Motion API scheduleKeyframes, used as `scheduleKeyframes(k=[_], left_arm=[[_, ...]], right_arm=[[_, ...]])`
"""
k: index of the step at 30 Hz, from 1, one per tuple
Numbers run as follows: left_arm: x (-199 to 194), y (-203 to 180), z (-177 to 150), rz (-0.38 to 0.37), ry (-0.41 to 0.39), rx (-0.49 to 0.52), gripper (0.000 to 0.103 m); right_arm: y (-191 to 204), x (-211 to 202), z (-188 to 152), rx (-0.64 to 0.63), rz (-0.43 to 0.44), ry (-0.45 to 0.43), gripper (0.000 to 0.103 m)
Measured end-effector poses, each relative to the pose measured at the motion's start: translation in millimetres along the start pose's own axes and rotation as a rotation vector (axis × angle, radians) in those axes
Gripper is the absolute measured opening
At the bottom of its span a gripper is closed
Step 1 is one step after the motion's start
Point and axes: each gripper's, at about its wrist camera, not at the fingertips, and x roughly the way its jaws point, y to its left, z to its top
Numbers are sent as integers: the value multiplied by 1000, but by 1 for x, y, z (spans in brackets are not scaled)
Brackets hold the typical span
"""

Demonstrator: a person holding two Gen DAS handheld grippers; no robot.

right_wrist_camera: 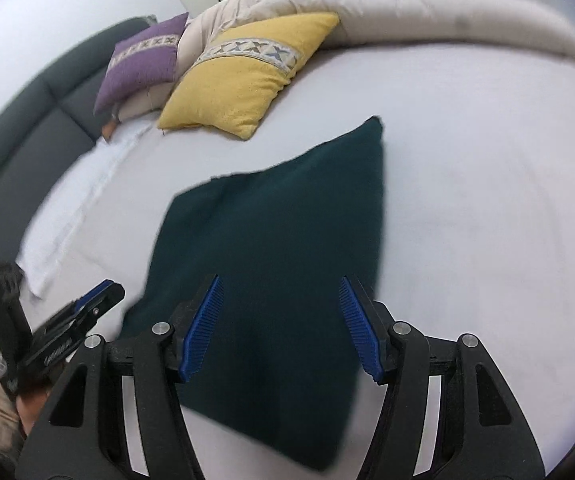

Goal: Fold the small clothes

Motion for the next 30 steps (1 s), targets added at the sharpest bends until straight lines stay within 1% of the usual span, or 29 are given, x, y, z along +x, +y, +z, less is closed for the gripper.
scheduleKeyframes(k=[1, 2, 3, 4, 5, 6, 7, 9, 11, 12, 13, 15, 17, 19, 20, 21, 22, 23, 25, 26, 27, 28, 29, 30], left_arm=[[7, -7, 10, -6, -10, 15, 42], [16, -11, 18, -7, -17, 24, 42], [27, -15, 24, -16, -14, 24, 42], [41, -18, 29, -22, 8, 26, 42], [65, -21, 28, -15, 66, 42, 42], [83, -19, 22, -4, 120, 44, 42], [100, -13, 11, -12, 170, 28, 42], [96, -8, 1, -40, 116, 17, 42], [91, -6, 0, -53, 115, 15, 42], [91, -4, -1, -62, 115, 11, 42], [90, -1, -2, -82, 113, -3, 41], [92, 6, -3, -115, 109, -36, 41], [93, 8, -4, -131, 110, -53, 40], [92, 5, -3, -119, 106, -39, 40], [92, 4, -5, -110, 105, -31, 40], [92, 3, -6, -105, 104, -27, 40], [92, 3, -7, -105, 104, -26, 40], [92, 4, -7, -108, 105, -29, 40], [92, 4, -7, -107, 104, -28, 40], [92, 3, -7, -103, 104, -25, 40], [92, 2, -7, -99, 103, -21, 41], [92, 1, -7, -91, 103, -14, 41], [92, 0, -7, -86, 104, -9, 41], [92, 0, -8, -83, 105, -5, 41]], right_arm=[[4, 9, 9, 35, 44, 5, 58], [0, 17, 18, 67, 68, 9, 58], [-1, 37, 38, 102, 89, 16, 58], [-6, 50, 50, 145, 111, 25, 58], [-14, 70, 66, 184, 131, 28, 58], [-18, 80, 75, 209, 150, 29, 59], [-23, 95, 87, 226, 169, 41, 59], [-32, 123, 100, 252, 197, 85, 59], [-44, 149, 113, 254, 151, 104, 58], [-50, 155, 116, 257, 128, 102, 53], [-62, 164, 119, 283, 131, 93, 48], [-81, 173, 121, 344, 139, 68, 22], [-96, 176, 118, 389, 152, 55, 15], [-103, 170, 120, 397, 84, 25, 18], [-107, 162, 119, 405, 14, 17, 29], [-109, 153, 115, 425, -18, 13, 39], [-108, 145, 113, 442, 4, -8, 39], [-102, 135, 109, 433, 61, -31, 39], [-77, 121, 103, 379, 172, -48, 39], [-61, 117, 96, 340, 250, -37, 40], [-48, 116, 89, 309, 307, -14, 47], [-30, 124, 78, 264, 350, 44, 50], [-20, 133, 68, 233, 357, 90, 51], [-13, 141, 57, 200, 345, 107, 51]])
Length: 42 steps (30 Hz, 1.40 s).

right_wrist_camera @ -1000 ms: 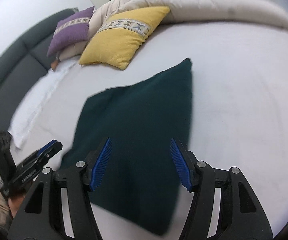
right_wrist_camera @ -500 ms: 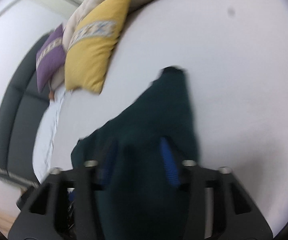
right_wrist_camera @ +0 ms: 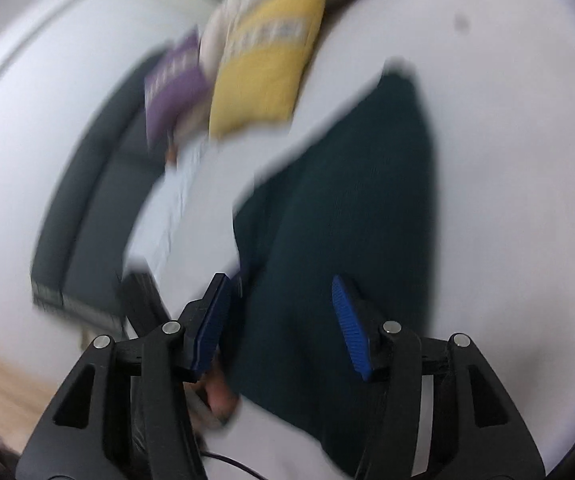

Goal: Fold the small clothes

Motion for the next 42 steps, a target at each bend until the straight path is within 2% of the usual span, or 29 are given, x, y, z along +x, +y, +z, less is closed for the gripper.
scheduleKeyframes(k=[2, 3, 5, 6, 9, 12, 14, 19, 20, 21, 22, 24, 26, 28, 31, 32, 33, 35, 37, 38, 42], left_arm=[[0, 0, 0, 0, 2, 3, 41], [0, 1, 0, -1, 3, 3, 41], [0, 1, 0, -1, 2, 3, 41], [0, 1, 0, -1, 1, 2, 41], [-1, 1, 0, -5, 0, 0, 41], [-1, 1, 0, -7, -1, 0, 41], [-1, 1, 0, -4, -3, 3, 41], [-4, -1, 1, -4, -5, 1, 41], [-7, 0, 3, -10, -1, -8, 40], [-15, 2, 4, -21, 7, -28, 40], [-27, 6, 5, -32, 3, -68, 40], [-50, 18, 6, -33, -33, -148, 58], [-67, 33, 8, -43, -54, -206, 60], [-64, 47, 11, -67, -5, -254, 60], [-42, 60, 12, -103, 99, -299, 60], [-34, 62, 10, -121, 131, -317, 59], [-27, 63, 8, -136, 148, -338, 58], [-18, 61, 7, -141, 158, -348, 55], [-10, 52, 10, -134, 182, -319, 44], [-5, 49, 10, -147, 199, -317, 36], [11, 40, 16, -143, 236, -310, 32]], right_arm=[[-6, 6, -9, -9, 21, -25, 51], [-15, 6, -9, 42, 65, -34, 50], [-26, -2, -17, 112, 99, -34, 49], [-28, -3, -17, 112, 84, -30, 49], [-27, -7, -26, 62, -48, -11, 50], [-41, -24, -31, 78, -166, -37, 53], [-43, -33, -31, 80, -190, -71, 53], [-31, -31, -20, 71, -183, -87, 63], [-29, -26, -12, 67, -178, -88, 68], [-26, -19, -6, 64, -180, -87, 76], [-26, -29, -12, 65, -186, -88, 77], [-24, -25, -4, 54, -189, -78, 77], [-24, -14, 6, 50, -201, -52, 77], [-31, -5, 12, 84, -216, -25, 77], [-36, 6, 24, 113, -168, -25, 77], [-36, 11, 28, 121, -156, -22, 75], [-35, 17, 32, 126, -135, -11, 68], [-32, 30, 38, 112, -143, 8, 67], [-30, 39, 43, 97, -149, 10, 67], [-31, 43, 47, 103, -145, 7, 65], [-31, 58, 57, 113, -161, 2, 53]])
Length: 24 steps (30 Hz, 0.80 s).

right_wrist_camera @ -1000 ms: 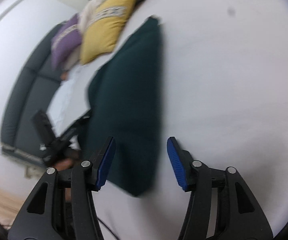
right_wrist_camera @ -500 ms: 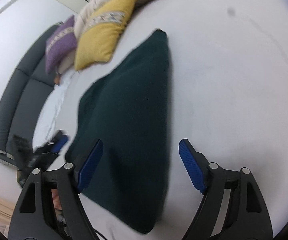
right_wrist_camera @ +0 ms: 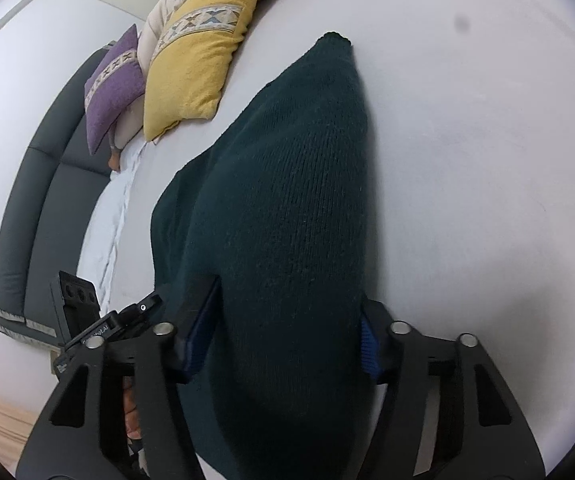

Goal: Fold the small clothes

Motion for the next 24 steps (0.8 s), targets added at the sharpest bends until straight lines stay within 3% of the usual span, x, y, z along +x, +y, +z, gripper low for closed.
scheduleKeyframes(k=[5, 10, 14, 19, 24], left_arm=[[-6, -3, 0, 5, 10, 2, 26], [-34, -13, -11, -24, -1, -15, 22], [-74, -47, -43, -58, -33, 54, 22], [-118, -82, -99, -120, -44, 124, 22], [-128, -109, -155, -112, -15, 190, 22]], right_arm=[[10, -5, 0, -21, -29, -8, 41], [36, -39, -16, -80, -46, -37, 37], [49, -87, -42, -114, -21, -67, 37], [39, -151, -91, -106, 29, -106, 37], [18, -203, -154, -120, 34, -132, 37]])
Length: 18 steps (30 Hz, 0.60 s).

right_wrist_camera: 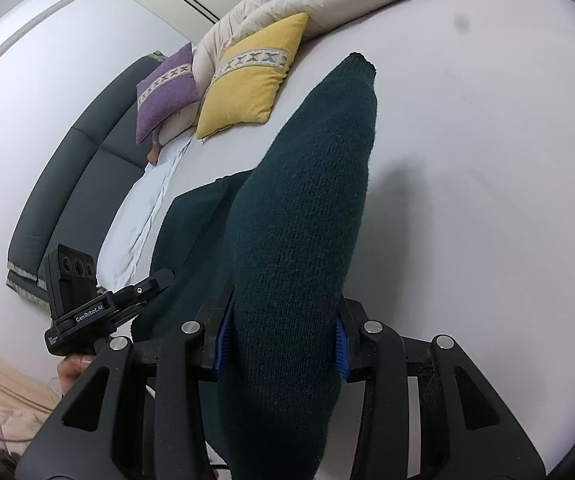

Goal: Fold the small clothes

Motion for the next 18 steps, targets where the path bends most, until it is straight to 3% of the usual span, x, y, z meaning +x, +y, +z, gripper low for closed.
scheduleKeyframes(k=[4, 7, 8, 10, 13, 18], left_arm=[[21, -10, -42, 42, 60, 16, 23], [52, 7, -73, 91, 136, -35, 25], [57, 13, -78, 72, 134, -60, 27], [55, 22, -79, 25, 126, -117, 27], [54, 16, -75, 53, 137, -75, 28], [43, 15, -75, 69, 104, -95, 37]], right_arm=[[-28, -23, -46, 18, -34, 17, 37], [-67, -14, -72, 88, -69, 64, 37], [-87, -8, -81, 138, -64, 73, 40], [-111, -10, -91, 209, 43, 31, 39], [-105, -15, -97, 171, 35, 7, 40], [-102, -26, -93, 226, 23, -30, 43]])
